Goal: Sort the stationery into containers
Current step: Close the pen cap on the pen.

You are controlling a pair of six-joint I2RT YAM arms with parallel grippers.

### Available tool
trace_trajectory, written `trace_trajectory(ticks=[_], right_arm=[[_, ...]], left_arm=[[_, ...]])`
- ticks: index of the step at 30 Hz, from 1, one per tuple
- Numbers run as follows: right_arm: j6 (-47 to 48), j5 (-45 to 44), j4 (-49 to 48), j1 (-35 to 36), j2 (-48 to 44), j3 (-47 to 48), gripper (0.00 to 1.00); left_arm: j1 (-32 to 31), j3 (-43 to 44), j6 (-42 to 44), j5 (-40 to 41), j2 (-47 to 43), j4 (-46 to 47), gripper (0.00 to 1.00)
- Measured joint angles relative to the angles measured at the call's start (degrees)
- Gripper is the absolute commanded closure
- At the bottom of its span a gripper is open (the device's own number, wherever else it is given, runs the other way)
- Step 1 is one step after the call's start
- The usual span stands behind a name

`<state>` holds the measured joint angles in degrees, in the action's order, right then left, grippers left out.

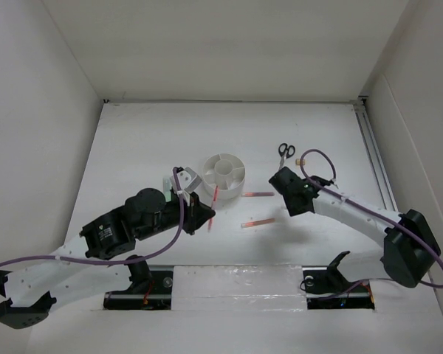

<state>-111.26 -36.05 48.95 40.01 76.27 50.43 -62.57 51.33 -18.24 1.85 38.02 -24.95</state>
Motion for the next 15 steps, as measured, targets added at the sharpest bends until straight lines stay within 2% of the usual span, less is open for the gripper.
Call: trace_trajectory(ticks=[10,15], right_arm=[[-1.60,5.20,-2.45,-4.72,1.20,-4.37,0.46],[-1.73,6.54,-4.90,-4.81,2.27,-5.79,0.47]], left_arm=[[0.00,-0.22,0.28,-1.03,-0.26,0.37,1.00],[0.00,-0.35,0.42,-1.46,-0.52,0.50,1.00]])
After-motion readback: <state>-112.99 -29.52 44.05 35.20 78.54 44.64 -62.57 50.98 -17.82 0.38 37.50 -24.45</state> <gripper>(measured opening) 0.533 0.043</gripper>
